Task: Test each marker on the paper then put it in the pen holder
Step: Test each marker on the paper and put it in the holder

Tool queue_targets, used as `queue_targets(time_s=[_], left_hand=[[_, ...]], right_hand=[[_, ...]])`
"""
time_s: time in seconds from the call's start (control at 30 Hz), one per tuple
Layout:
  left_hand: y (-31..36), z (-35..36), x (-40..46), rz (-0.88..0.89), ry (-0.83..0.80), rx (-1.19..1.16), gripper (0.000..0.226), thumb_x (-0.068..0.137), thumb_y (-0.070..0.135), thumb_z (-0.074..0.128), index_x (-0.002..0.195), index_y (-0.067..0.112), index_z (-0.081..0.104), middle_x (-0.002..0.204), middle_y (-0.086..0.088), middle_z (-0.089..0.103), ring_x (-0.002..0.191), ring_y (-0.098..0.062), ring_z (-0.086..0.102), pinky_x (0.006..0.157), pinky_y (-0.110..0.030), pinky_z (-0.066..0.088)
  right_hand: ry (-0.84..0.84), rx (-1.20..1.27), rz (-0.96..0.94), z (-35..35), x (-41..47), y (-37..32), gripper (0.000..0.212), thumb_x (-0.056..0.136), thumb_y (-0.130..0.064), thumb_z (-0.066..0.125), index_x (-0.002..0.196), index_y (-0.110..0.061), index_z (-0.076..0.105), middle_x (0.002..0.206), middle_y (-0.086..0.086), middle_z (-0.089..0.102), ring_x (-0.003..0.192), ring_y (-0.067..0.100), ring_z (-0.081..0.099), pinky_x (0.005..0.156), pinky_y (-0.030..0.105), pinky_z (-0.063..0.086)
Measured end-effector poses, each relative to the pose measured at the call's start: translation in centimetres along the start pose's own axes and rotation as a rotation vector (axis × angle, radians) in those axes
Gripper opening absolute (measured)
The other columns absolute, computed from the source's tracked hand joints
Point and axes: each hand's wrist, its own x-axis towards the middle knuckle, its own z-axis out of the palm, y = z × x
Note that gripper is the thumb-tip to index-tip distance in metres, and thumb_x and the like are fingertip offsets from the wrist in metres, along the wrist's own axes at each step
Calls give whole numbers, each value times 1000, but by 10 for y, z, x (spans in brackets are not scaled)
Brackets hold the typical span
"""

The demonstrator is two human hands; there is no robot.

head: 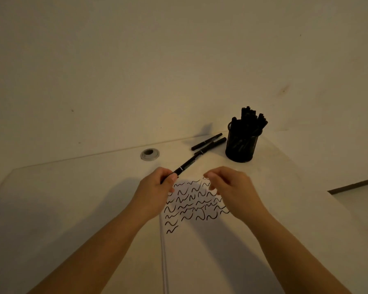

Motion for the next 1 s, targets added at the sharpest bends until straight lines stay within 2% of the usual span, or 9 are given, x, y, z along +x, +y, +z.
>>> queue_targets(time_s=[0.1,0.23,0.37,0.5,0.6,0.67,0.73,0.83,1.0], left_hand=[[3,3,-26,-6,-76,-37,16,95,26,42,82,29,53,72,6,59,74,-11,58,66,-23,48],[-1,6,-49,-44,-215,-87,20,96,24,40,80,24,52,59,9,53,61,-11,50,64,-29,41],[-8,6,-68,32,-309,-50,25,96,24,38,75,24,50,49,9,41,47,-6,36,53,-23,32],[-8,4,-81,171,-247,233,25,95,31,37,71,32,41,56,7,42,48,-9,36,51,-26,30],[-5,5,-87,281,-111,464,17,96,36,32,83,29,39,57,8,42,50,-12,40,46,-25,25],[-9,4,-93,353,1,631,21,96,39,28,94,24,42,59,8,47,53,-19,46,46,-28,23],[-15,1,-103,421,20,718,28,96,40,28,95,20,48,61,5,56,51,-21,51,46,-26,24],[-27,-8,-113,453,26,691,35,92,42,30,90,18,56,55,4,57,42,-19,51,40,-22,29],[-45,-12,-93,378,51,457,28,94,38,36,99,18,56,77,11,54,66,-11,45,56,-26,30]], right_hand=[[-47,135,58,17,-15,-2,18,92,-35,45,93,-32,63,69,-10,63,58,1,54,58,17,40],[-115,291,113,33,-32,-5,27,93,-34,44,81,-24,66,54,-11,56,48,1,46,51,15,39],[-123,434,144,46,-50,-7,29,95,-29,43,81,-22,67,48,-10,53,47,5,44,49,20,38],[-57,452,209,51,-57,-8,35,94,-32,44,70,-15,64,44,-7,50,45,9,41,52,26,36],[21,470,259,60,-58,-15,35,92,-31,46,69,-9,60,43,-7,46,43,10,39,52,27,36],[138,518,312,56,-52,-16,31,93,-29,46,69,-12,57,48,-6,48,43,7,41,45,20,38],[294,561,365,37,-43,-12,30,95,-29,43,73,-15,55,59,-2,49,50,8,44,44,18,40],[369,506,329,17,-40,-1,29,93,-35,46,77,-15,59,58,-2,50,49,9,44,50,22,39],[250,316,216,31,-45,9,17,82,-26,64,68,-18,60,47,-6,57,42,0,50,43,15,40]])
